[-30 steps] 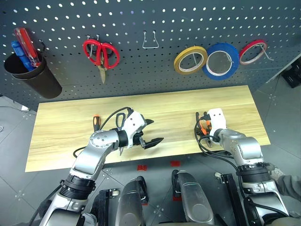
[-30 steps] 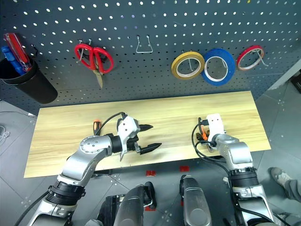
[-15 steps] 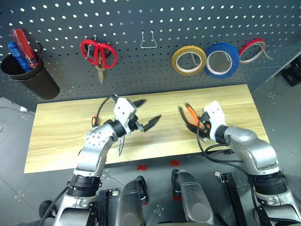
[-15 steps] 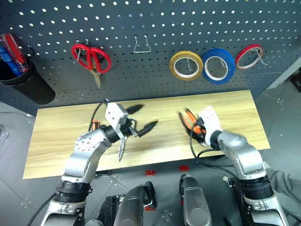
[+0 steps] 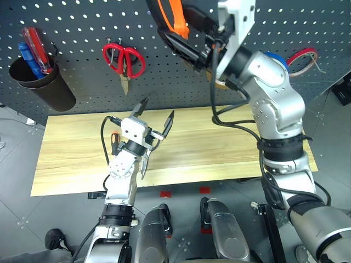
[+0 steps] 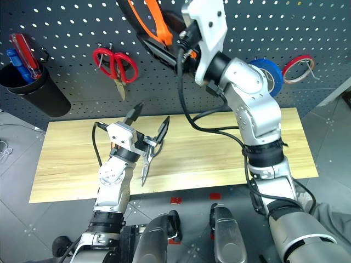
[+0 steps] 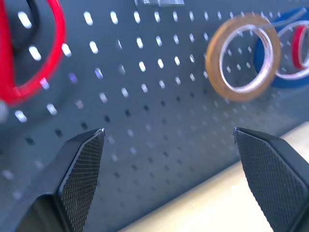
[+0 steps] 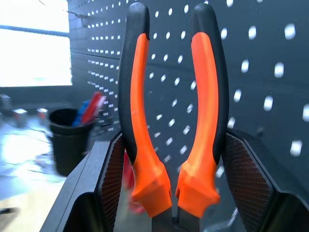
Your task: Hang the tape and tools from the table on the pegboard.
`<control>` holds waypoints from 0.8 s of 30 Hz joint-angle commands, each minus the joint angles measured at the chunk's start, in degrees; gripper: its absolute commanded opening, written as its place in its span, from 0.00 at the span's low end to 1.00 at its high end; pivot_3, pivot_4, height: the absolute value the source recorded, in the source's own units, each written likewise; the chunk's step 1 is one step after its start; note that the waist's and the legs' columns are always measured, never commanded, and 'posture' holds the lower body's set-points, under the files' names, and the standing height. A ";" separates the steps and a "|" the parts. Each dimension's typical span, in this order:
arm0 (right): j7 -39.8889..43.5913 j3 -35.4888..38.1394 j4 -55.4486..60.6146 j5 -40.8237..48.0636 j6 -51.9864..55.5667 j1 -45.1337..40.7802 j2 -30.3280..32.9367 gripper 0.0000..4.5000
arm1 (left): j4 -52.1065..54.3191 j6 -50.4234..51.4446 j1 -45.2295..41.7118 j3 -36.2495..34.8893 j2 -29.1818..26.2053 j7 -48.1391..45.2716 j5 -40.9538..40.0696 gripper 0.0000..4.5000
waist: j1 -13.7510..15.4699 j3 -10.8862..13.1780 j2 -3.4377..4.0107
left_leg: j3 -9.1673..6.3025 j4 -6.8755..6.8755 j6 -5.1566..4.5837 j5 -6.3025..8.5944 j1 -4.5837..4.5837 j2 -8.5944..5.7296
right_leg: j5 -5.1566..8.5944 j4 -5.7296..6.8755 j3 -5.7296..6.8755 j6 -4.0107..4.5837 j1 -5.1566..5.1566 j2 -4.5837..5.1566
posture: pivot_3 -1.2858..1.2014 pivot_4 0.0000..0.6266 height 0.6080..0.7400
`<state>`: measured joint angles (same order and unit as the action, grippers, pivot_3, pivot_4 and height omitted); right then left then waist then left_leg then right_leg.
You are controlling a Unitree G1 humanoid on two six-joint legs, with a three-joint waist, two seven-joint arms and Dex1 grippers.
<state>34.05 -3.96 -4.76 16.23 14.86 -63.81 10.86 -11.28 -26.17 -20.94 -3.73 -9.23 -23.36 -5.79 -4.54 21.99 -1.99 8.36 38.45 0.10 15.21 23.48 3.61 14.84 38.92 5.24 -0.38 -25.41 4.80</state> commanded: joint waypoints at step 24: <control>-13.42 3.14 -31.46 -10.46 -34.74 -10.26 -9.63 0.60 | 3.21 1.23 2.01 1.39 -0.72 3.26 0.48 1.00 | 2.78 0.00 0.01 | -0.34 0.42 -0.10 -0.11 0.42 0.04 | -0.10 0.14 0.35 0.17 -0.08 0.03 | 0.51 0.55 1.00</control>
<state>21.95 -2.10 -39.95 5.73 -17.29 -71.47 0.95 -10.64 -24.78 -19.57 -2.61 -9.65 -20.36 -5.28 -1.75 21.99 -1.98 8.02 38.87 0.00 15.10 23.89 3.66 14.73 39.05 5.59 -0.21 -25.48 4.83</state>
